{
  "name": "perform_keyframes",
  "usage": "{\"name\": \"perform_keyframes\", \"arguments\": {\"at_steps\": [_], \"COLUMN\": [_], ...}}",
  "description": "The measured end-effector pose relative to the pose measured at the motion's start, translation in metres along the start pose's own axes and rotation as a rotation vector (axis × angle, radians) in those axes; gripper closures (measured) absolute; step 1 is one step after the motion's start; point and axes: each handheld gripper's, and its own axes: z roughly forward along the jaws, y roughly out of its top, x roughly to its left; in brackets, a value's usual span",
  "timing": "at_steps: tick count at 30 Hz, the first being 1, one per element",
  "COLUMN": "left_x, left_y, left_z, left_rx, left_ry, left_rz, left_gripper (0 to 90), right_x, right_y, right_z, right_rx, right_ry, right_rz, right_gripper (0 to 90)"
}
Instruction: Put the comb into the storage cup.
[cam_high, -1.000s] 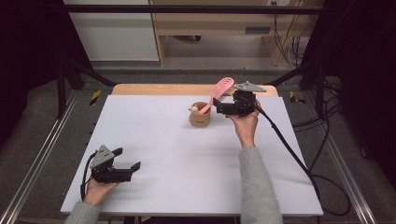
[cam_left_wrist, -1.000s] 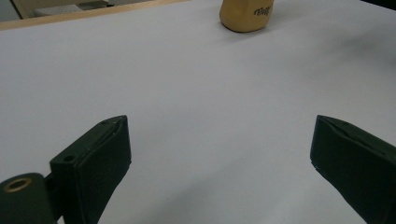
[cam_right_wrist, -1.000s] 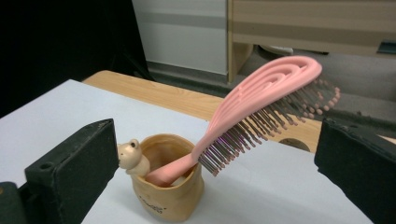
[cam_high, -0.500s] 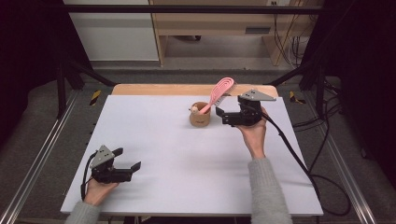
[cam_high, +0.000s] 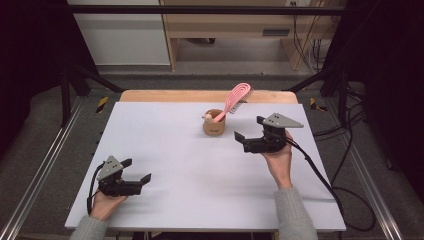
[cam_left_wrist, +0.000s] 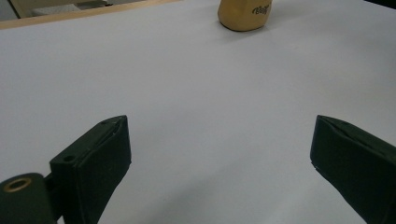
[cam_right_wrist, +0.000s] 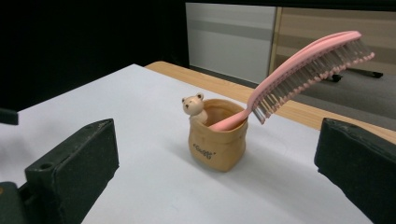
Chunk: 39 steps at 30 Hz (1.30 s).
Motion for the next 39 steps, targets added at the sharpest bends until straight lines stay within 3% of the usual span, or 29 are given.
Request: {"name": "perform_keyframes", "arguments": {"at_steps": [10,16,18,29,39], "left_x": [-0.001,-0.001,-0.001,-0.001,-0.002], "left_y": [0.000,0.000,0.000,0.000,0.000], "left_z": [0.000,0.001,0.001,0.001,0.002], "left_rx": [-0.001,0.000,0.001,0.004,0.011], "left_ry": [-0.002,-0.004,-0.004,-0.005,-0.004], "left_rz": [0.005,0.004,0.006,0.011,0.017], "left_gripper": [5.0,5.0,5.1,5.0,5.0], "right_x": [0.005,0.002,0.001,-0.009,-0.026], "right_y": [-0.026,-0.044,-0.051,-0.081,-0.102], "right_z": [-0.015,-0.023,-0.026,-0.043,-0.056], "right_rx": [0.008,0.012,0.019,0.047,0.048], "right_ry": [0.060,0.089,0.092,0.097,0.101], "right_rz": [-0.019,0.001,0.014,-0.023,0.038], "right_gripper": [0.3,0.3,0.3,0.3,0.3]}}
